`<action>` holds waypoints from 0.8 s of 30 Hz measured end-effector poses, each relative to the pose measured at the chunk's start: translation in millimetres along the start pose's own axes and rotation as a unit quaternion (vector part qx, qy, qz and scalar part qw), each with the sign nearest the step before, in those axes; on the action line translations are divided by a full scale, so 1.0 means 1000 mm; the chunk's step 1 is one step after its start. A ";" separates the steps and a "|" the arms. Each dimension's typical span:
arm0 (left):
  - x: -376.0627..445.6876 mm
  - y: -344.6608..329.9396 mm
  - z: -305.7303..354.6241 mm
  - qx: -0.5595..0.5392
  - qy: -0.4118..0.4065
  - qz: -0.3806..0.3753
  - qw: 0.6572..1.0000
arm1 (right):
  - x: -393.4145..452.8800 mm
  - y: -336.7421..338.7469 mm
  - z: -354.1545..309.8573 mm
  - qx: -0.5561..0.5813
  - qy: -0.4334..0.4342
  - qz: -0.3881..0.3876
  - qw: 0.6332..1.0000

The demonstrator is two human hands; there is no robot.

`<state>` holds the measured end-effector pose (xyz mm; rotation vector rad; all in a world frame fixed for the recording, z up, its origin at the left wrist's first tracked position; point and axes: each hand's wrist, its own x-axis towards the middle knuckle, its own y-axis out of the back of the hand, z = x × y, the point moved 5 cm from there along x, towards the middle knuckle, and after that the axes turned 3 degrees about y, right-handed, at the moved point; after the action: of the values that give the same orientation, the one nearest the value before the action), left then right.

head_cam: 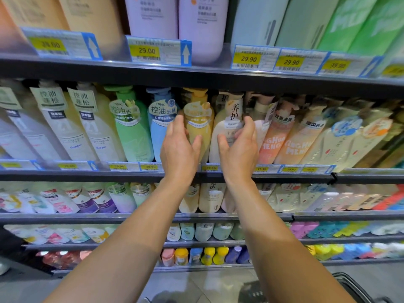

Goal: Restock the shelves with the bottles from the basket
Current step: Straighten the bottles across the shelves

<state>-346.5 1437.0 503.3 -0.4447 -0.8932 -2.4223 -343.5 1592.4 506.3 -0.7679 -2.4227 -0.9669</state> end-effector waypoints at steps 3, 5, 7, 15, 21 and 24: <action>0.005 0.003 0.001 -0.003 -0.006 -0.009 1.000 | 0.012 0.002 0.004 -0.022 0.002 -0.040 0.999; 0.009 0.003 0.001 -0.004 -0.006 -0.020 1.000 | 0.019 0.001 0.008 -0.042 -0.006 -0.075 0.996; 0.011 0.003 0.001 -0.008 -0.005 -0.027 1.000 | 0.024 0.001 0.010 -0.046 -0.019 -0.092 0.994; 0.011 0.005 0.004 -0.003 -0.003 -0.019 1.000 | 0.024 0.005 0.006 -0.070 -0.024 -0.063 0.995; 0.012 0.005 0.007 0.011 0.000 -0.018 1.000 | 0.021 0.007 0.001 -0.096 -0.012 -0.047 0.994; 0.014 0.005 0.006 0.023 0.001 -0.024 0.999 | 0.022 0.005 0.002 -0.090 -0.016 -0.063 0.994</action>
<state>-354.3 1432.9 516.4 -0.4081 -0.9674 -2.4386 -357.3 1604.0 519.5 -0.7018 -2.4602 -1.2462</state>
